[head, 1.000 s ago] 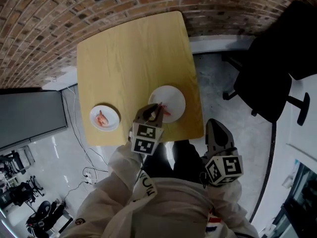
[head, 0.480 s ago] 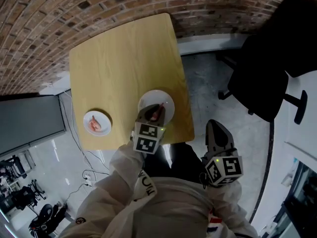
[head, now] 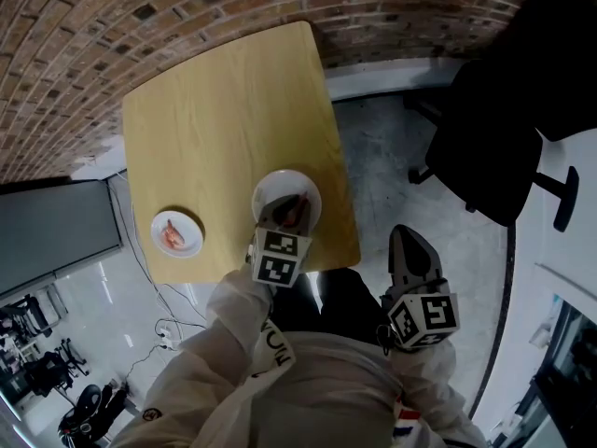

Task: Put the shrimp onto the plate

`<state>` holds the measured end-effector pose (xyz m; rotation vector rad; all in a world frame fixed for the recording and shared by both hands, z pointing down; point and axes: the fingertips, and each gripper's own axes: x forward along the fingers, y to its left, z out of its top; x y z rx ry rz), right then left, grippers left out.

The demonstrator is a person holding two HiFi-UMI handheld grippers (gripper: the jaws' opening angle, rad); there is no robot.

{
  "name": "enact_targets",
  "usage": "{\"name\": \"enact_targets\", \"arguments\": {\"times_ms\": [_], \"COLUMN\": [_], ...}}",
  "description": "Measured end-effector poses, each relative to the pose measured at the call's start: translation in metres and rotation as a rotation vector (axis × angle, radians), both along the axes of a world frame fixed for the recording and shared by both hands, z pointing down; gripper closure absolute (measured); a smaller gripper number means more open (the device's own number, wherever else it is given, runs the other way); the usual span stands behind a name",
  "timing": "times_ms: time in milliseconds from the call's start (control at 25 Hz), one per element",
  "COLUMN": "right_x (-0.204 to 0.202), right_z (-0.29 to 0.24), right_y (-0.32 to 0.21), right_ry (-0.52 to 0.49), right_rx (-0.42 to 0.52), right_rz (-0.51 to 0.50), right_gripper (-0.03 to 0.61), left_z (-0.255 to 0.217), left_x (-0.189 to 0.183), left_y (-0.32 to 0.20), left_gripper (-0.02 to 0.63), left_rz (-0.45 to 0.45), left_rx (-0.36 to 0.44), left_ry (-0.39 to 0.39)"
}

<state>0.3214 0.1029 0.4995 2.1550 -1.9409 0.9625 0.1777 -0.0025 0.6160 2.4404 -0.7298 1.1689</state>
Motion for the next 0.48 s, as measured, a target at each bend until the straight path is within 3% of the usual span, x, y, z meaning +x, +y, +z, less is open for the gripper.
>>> {"name": "enact_targets", "arguments": {"times_ms": [480], "right_x": [0.0032], "right_z": [0.0004], "right_y": [-0.0065], "right_ry": [-0.012], "right_rx": [-0.002], "right_rz": [0.002], "right_gripper": [0.555], "left_z": [0.0036], "left_x": [-0.0012], "left_y": [-0.0023], "left_gripper": [0.548], "left_rz": [-0.002], "left_rx": [-0.024], "left_ry": [-0.024]}}
